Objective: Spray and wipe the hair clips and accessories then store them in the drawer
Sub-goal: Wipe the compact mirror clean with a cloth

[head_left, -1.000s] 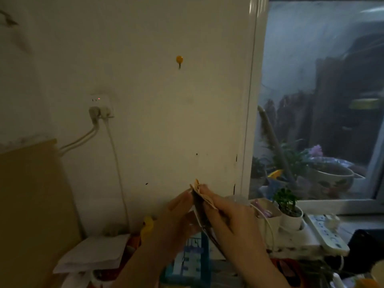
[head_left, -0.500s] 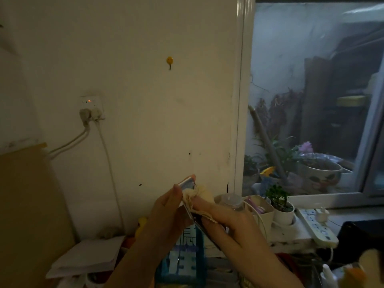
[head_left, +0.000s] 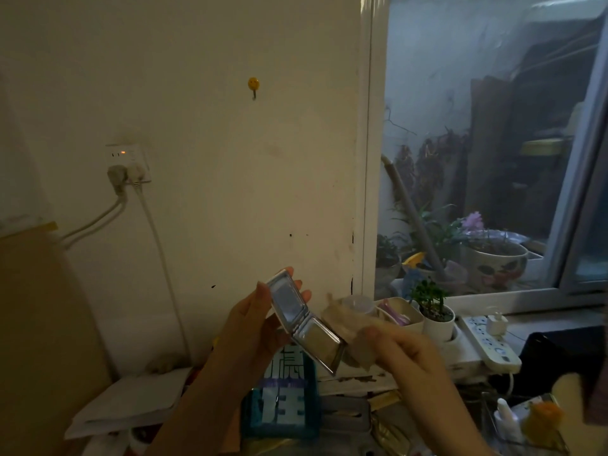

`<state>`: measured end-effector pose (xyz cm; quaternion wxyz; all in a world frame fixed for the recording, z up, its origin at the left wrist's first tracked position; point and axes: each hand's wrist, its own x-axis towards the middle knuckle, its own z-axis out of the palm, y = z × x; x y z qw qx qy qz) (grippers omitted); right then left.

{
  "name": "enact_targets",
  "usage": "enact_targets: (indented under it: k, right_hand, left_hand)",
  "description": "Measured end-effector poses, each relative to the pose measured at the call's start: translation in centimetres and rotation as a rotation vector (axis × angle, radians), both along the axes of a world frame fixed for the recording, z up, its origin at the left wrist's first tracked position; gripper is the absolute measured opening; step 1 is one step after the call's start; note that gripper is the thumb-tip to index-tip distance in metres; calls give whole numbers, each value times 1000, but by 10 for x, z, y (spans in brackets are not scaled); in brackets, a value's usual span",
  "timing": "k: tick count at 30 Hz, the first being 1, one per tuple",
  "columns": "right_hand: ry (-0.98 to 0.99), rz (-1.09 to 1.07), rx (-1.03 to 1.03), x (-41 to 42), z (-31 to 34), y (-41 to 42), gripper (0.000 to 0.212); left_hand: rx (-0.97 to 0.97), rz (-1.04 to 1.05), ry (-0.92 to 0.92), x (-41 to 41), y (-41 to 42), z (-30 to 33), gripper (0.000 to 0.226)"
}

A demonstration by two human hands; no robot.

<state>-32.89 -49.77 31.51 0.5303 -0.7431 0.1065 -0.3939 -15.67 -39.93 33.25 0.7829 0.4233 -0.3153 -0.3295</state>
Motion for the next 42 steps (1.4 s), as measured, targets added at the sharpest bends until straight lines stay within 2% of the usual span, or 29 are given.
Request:
enact_targets:
  k: [2, 3, 6, 9, 11, 14, 22, 28, 31, 34, 35, 36, 37, 38, 39, 42]
  right_hand:
    - [-53, -85, 202, 2, 2, -4, 59]
    - [-68, -104, 229, 4, 5, -5, 56]
    - [-116, -100, 105, 12, 16, 2, 27]
    - [-112, -25, -154, 29, 21, 16, 21]
    - [-71, 39, -224, 40, 15, 23, 27]
    - [-51, 110, -205, 42, 11, 28, 33]
    - [-27, 16, -213, 40, -3, 27, 27]
    - [-89, 104, -150, 38, -7, 33, 34]
    - [-44, 104, -155, 33, -20, 33, 32]
    - [22, 135, -153, 27, -37, 33, 32]
    - [36, 143, -153, 24, -40, 33, 33]
    - [37, 145, -153, 21, -40, 34, 34]
    - [25, 144, -158, 19, -39, 34, 36]
    - [9, 141, -166, 16, -39, 33, 37]
    - [-5, 137, -174, 13, -40, 33, 37]
    - [-13, 121, -177, 2, -48, 34, 35]
  left_hand:
    - [-7, 8, 24, 6, -2, -6, 98]
    - [16, 8, -3, 6, -1, -8, 93]
    - [72, -14, -85, 3, 0, -10, 98]
    - [102, -21, -194, -3, 1, -12, 95]
    - [102, -27, -200, -5, 1, -13, 99]
    - [102, -29, -184, -3, 4, -18, 101]
    - [119, -32, -237, -7, 5, -21, 92]
    - [151, -61, -241, -5, 7, -24, 90]
    - [132, -64, -193, -9, 10, -33, 93]
    - [199, -2, -154, 1, 7, -47, 98]
    - [179, -45, -165, 3, 14, -60, 97]
    - [174, -78, -152, 3, 19, -69, 89]
    - [178, -93, -131, 0, 21, -72, 67]
    - [183, -68, -98, -1, 17, -68, 47]
    - [185, -10, -68, -1, 11, -66, 38]
    - [208, 28, -27, -5, 10, -64, 37]
